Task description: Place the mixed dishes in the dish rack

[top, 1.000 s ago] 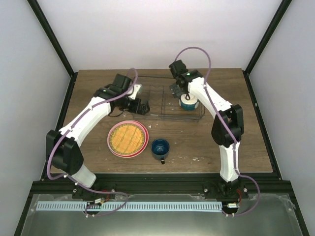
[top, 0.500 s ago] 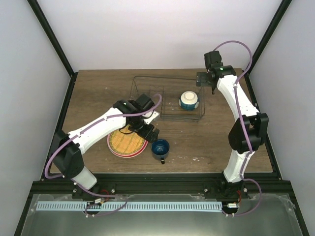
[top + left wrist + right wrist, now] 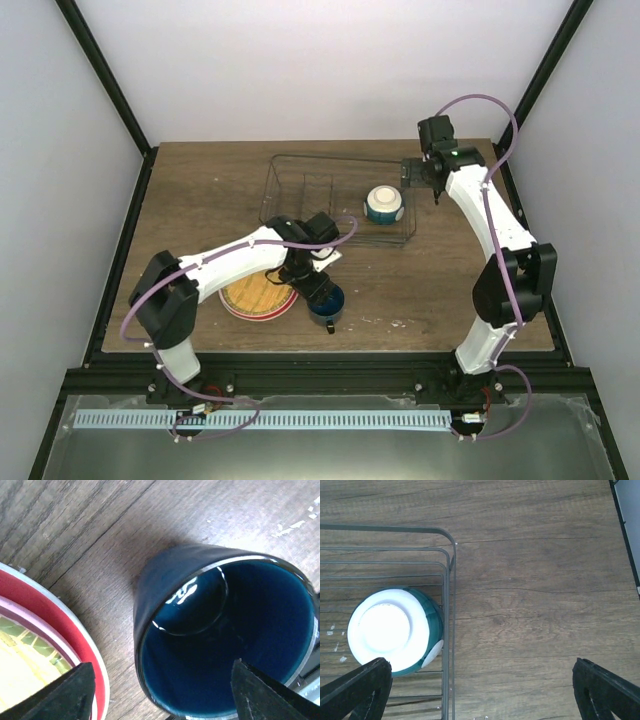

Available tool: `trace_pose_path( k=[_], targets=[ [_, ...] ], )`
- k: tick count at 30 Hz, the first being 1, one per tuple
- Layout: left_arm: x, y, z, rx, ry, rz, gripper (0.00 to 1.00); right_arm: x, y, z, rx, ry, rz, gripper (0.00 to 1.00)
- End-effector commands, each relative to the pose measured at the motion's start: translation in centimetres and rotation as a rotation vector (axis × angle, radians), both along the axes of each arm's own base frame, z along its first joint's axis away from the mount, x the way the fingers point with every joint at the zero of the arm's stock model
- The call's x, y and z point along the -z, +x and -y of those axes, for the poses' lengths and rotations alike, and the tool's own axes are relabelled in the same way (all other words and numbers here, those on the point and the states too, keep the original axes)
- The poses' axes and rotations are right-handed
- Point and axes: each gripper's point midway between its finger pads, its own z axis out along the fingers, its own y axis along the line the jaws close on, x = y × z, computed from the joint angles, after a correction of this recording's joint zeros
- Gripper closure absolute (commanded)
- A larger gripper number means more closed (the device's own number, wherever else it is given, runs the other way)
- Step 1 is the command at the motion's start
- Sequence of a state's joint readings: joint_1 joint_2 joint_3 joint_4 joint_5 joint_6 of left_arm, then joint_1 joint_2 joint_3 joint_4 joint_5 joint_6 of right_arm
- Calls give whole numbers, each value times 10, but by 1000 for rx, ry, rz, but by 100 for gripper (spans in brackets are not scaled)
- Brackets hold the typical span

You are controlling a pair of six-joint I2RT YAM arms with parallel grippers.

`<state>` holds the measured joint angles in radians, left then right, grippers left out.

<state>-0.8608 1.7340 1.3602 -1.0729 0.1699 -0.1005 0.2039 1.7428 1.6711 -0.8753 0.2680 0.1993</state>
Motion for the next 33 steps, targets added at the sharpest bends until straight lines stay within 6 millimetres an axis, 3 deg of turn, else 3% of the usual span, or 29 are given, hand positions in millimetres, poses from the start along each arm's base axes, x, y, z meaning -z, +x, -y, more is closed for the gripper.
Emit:
trace_pose_path(
  k=[1,9,18,22,28,30,33],
  targets=[
    [16,8,2,15,32,15,28,-18,-7,5,12,7,52,0],
    [37,13,9,33,41,1,53,-11,-19,10,18,-11,36,0],
    [37,14,12,33,25,8,84,-8,-23,12,19,-17,27,0],
    [22,16,16,32,-14,31,100,-9,-23,7,5,3,27,0],
    [-5,14,31,52,-118,44,100,-6,-24,-12,-59,99,27,0],
    [-25,13,39,74,-190,62,100,-9,-25,-21,-92,147,34,0],
    [-72,23,48,77,-315,168,100,-19,-28,-38,-148,239,53,0]
  ],
)
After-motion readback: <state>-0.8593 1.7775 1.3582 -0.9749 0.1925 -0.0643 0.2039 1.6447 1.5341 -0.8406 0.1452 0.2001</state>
